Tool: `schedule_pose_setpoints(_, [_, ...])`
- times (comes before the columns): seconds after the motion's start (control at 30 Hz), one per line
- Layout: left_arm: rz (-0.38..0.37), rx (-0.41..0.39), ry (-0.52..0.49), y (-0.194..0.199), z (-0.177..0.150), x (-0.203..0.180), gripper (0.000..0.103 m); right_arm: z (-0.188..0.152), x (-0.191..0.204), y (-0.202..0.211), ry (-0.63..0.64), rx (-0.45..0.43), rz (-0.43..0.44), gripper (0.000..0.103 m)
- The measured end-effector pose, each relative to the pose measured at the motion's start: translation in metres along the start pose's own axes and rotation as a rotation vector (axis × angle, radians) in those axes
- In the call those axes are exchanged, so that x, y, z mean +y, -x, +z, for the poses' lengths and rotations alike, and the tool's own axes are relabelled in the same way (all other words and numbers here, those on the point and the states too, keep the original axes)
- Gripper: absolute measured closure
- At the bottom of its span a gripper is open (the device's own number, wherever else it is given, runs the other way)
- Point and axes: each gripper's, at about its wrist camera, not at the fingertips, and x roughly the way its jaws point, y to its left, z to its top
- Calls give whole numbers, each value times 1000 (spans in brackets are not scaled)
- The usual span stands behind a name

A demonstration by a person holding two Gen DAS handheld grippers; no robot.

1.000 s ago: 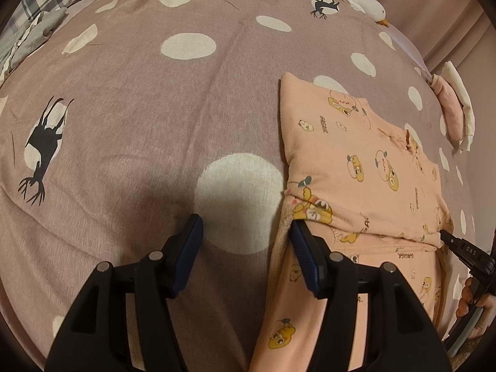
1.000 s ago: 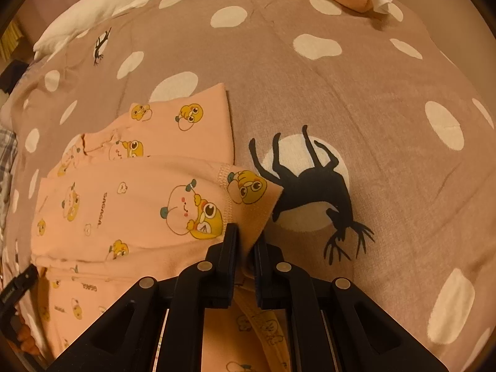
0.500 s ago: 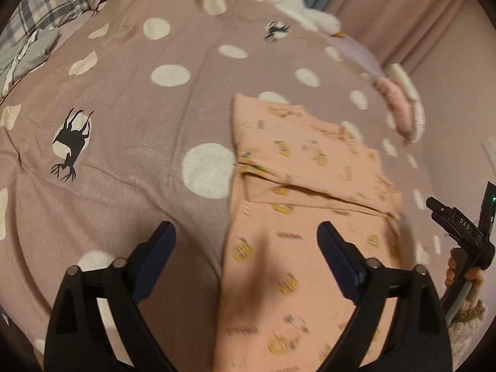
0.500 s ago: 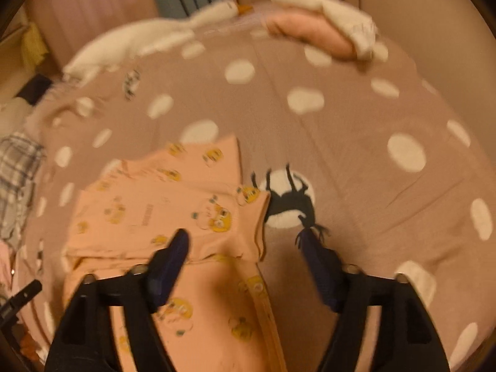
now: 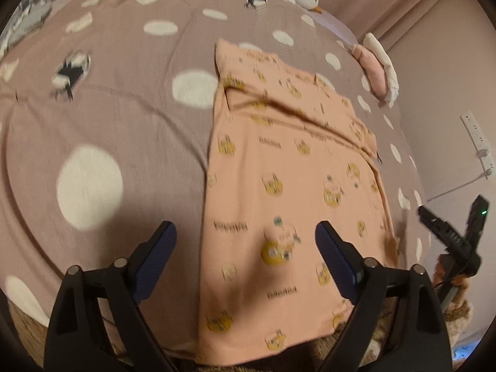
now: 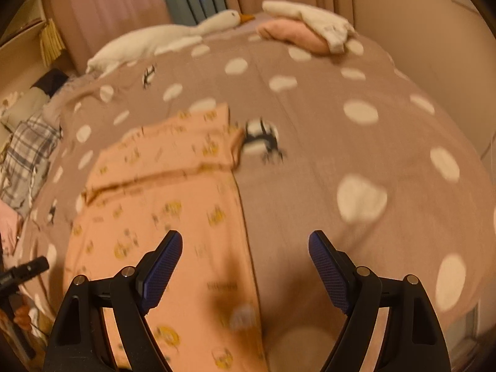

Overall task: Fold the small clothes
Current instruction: 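Move the left tool to the sleepsuit's side edge and close on it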

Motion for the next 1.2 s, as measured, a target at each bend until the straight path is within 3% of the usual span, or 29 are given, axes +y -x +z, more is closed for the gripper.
schedule_pose_setpoints(0.27, [-21,107,20,-11,-33,8,29,-49,-9,-6,-41,114,23,20])
schedule_pose_setpoints(0.4, [-37,148,30,-11,-47,11,31,-64,-10,-2,-42,156,25,20])
schedule_pose_setpoints(0.6, [-80,225,3,-12,-62,9,31,-87,-7,-2,-36,234,41,30])
schedule_pose_setpoints(0.7, [-100,248,3,-12,-65,11,31,-96,-8,-5,-49,274,64,39])
schedule_pose_setpoints(0.93, [-112,283,-26,-14,-73,8,35,-100,-6,-4,-17,296,67,54])
schedule_pose_setpoints(1.03, [-94,300,-38,-15,-75,7,55,-100,-3,-5,6,307,66,67])
schedule_pose_setpoints(1.13, [-59,300,-56,-17,-76,7,93,-100,-1,-6,9,317,105,83])
schedule_pose_setpoints(1.17, [-54,301,-54,-18,-75,8,99,-99,1,-7,14,319,109,87])
schedule_pose_setpoints(1.2, [-57,300,-47,-18,-75,8,99,-98,4,-7,20,317,108,88])
